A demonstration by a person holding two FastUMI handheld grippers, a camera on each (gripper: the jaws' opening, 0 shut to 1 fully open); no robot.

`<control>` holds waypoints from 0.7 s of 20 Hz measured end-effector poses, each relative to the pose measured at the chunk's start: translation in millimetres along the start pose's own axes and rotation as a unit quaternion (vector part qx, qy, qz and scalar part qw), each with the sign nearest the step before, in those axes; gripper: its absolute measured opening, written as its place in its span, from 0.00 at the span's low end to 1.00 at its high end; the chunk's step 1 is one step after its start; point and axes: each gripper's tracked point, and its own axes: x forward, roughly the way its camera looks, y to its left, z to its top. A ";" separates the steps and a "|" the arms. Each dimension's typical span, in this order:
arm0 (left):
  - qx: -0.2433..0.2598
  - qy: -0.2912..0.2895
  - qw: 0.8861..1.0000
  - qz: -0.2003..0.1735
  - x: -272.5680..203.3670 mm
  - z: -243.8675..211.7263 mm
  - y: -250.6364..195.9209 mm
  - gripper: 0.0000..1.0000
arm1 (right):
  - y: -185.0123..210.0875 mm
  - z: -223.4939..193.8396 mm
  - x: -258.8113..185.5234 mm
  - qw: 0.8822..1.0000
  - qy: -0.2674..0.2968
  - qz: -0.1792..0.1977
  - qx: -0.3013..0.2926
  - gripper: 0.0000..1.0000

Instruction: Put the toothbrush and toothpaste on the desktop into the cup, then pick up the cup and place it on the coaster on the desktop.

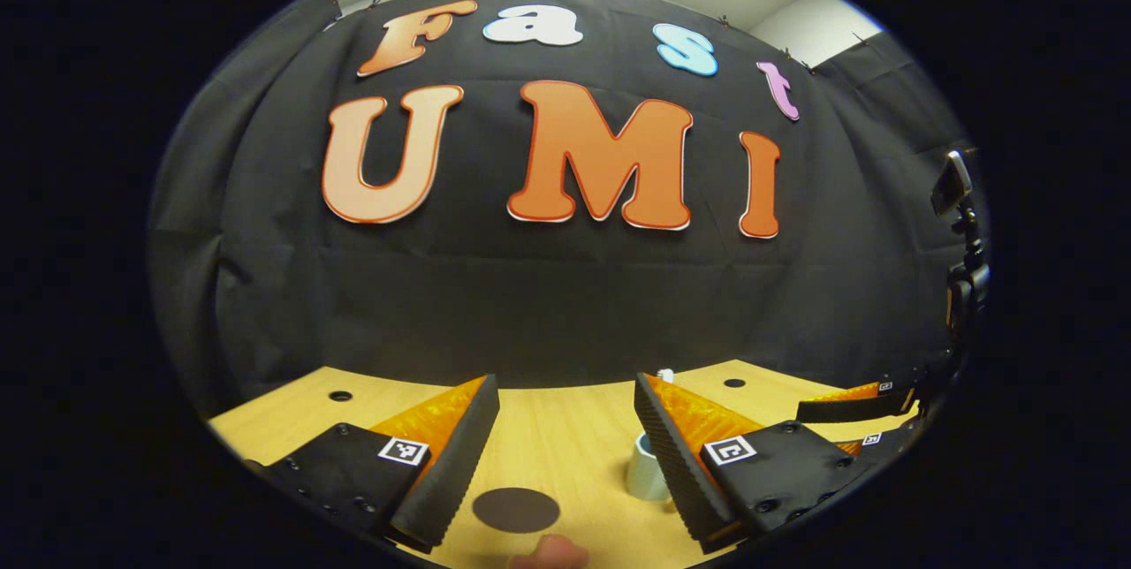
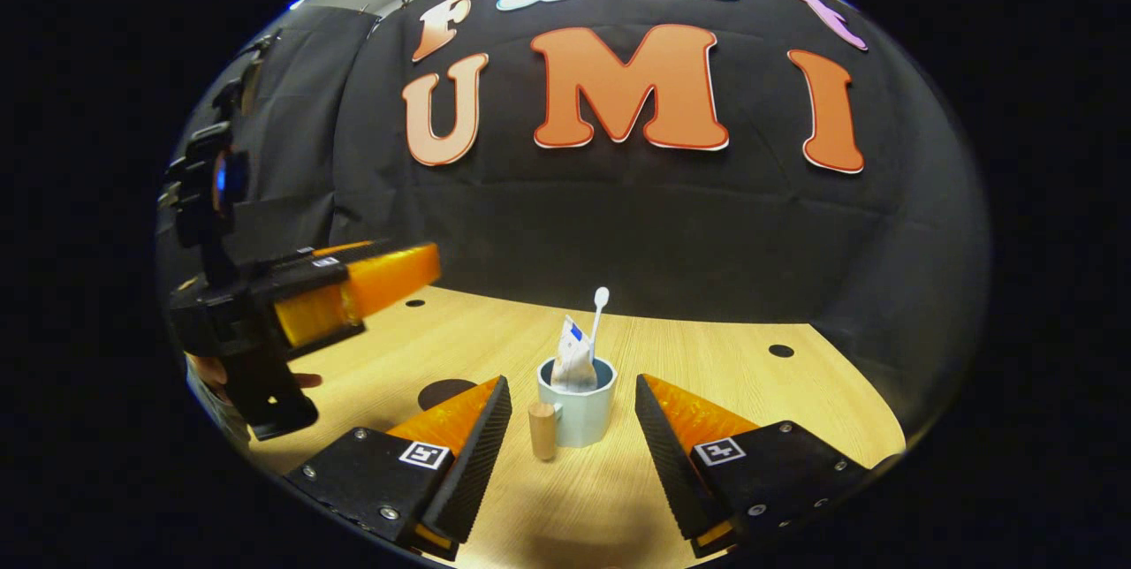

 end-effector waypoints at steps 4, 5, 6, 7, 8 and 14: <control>0.029 -0.020 0.999 0.040 -32.2 17.1 30.8 0.98 | 9.4 -2.6 14.5 0.999 0.050 -0.008 0.003 0.86; 0.037 -0.022 0.998 0.050 -38.8 19.2 40.1 0.97 | 9.0 -2.5 18.6 0.998 0.062 -0.012 0.002 0.86; 0.042 -0.026 0.997 0.059 -44.7 19.7 47.0 0.98 | 7.7 -3.7 22.6 0.997 0.075 -0.016 0.005 0.86; 0.038 -0.028 0.997 0.066 -48.8 18.1 51.1 0.98 | 9.2 -6.3 27.9 0.996 0.087 -0.012 0.010 0.86; 0.026 -0.024 0.997 0.062 -51.6 13.0 49.8 0.98 | 10.5 -11.5 32.5 0.994 0.104 -0.008 0.014 0.86; 0.038 -0.010 0.997 0.068 -66.2 -8.0 60.9 0.98 | 7.2 -37.3 42.8 0.979 0.201 -0.019 0.033 0.85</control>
